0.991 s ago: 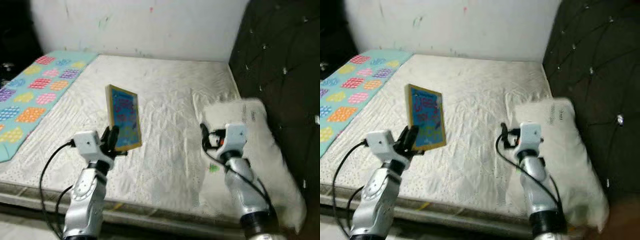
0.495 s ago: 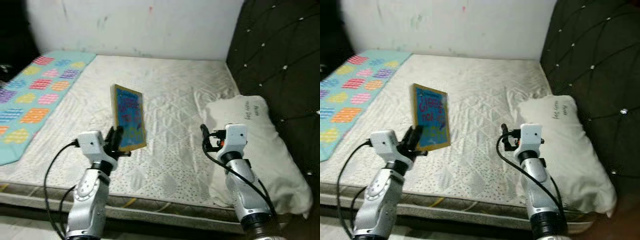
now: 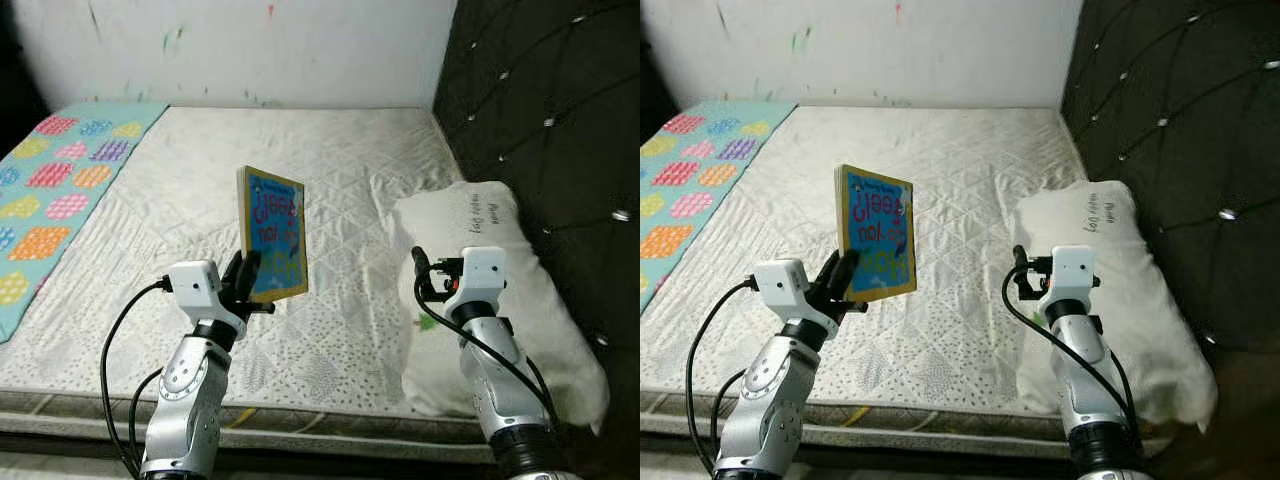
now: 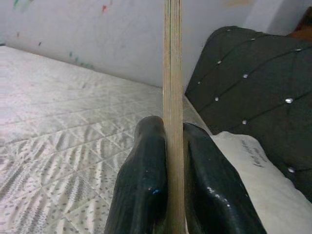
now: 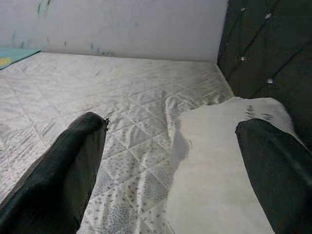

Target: Clean up the room

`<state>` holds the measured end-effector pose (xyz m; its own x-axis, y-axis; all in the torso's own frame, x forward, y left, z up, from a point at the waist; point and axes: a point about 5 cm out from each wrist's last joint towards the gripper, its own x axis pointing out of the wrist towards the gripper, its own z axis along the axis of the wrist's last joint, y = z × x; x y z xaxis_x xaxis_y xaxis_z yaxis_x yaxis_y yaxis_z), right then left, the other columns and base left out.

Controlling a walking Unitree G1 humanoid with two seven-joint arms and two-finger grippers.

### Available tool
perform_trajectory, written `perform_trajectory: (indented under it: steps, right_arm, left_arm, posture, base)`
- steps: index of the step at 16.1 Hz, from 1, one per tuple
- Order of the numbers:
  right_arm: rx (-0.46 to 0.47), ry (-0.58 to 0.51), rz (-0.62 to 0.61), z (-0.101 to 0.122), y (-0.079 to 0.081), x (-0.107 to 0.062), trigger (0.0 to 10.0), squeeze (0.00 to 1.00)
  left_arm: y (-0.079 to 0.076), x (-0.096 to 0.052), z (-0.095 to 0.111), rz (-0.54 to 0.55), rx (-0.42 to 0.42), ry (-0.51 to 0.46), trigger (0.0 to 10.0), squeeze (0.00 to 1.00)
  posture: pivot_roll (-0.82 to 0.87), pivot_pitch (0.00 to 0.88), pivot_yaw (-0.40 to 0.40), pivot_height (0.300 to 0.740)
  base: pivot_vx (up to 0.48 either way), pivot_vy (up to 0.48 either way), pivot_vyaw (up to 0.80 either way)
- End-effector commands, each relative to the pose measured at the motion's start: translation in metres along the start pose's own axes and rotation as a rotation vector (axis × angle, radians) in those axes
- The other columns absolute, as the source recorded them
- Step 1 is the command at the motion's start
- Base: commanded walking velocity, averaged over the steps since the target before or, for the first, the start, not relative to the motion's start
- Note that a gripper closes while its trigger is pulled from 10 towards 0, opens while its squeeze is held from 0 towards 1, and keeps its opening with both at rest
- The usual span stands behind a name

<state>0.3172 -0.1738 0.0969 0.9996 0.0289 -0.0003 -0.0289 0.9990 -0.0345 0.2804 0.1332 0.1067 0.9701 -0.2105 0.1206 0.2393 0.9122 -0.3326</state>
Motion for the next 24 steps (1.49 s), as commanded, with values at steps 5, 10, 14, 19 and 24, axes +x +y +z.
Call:
perform_trajectory:
  steps: [5, 10, 14, 19, 24]
  right_arm:
    - [-0.016, -0.028, 0.004, 0.008, 0.001, 0.005, 10.0, 0.0]
    - [-0.018, -0.033, -0.002, 0.008, 0.001, 0.006, 10.0, 0.0]
    - [-0.021, -0.038, -0.004, 0.009, 0.0, 0.007, 10.0, 0.0]
    - [-0.032, -0.017, 0.043, 0.01, 0.002, 0.01, 10.0, 0.0]
    - [-0.015, 0.005, 0.085, 0.003, 0.015, -0.001, 10.0, 0.0]
  left_arm:
    - [-0.003, 0.005, 0.01, -0.017, 0.004, -0.055, 10.0, 0.0]
    - [-0.005, 0.006, 0.01, -0.013, -0.012, -0.053, 10.0, 0.0]
    - [-0.001, 0.005, 0.007, 0.022, 0.03, -0.03, 10.0, 0.0]
    - [0.008, -0.01, 0.006, -0.066, 0.125, 0.099, 10.0, 0.0]
    - [0.007, -0.014, 0.005, -0.076, 0.057, 0.114, 10.0, 0.0]
  posture:
    - [0.03, 0.0, 0.033, 0.74]
    - [0.04, 0.0, 0.033, 0.74]
    - [0.04, 0.0, 0.024, 0.74]
    - [0.08, 0.059, -0.031, 0.74]
    - [0.09, 0.126, -0.043, 0.74]
  base:
    - [0.295, 0.0, 0.0]
    - [0.053, 0.0, 0.0]
    - [0.0, 0.0, 0.0]
    - [0.0, 0.0, -0.32]
    - [0.0, 0.0, -0.12]
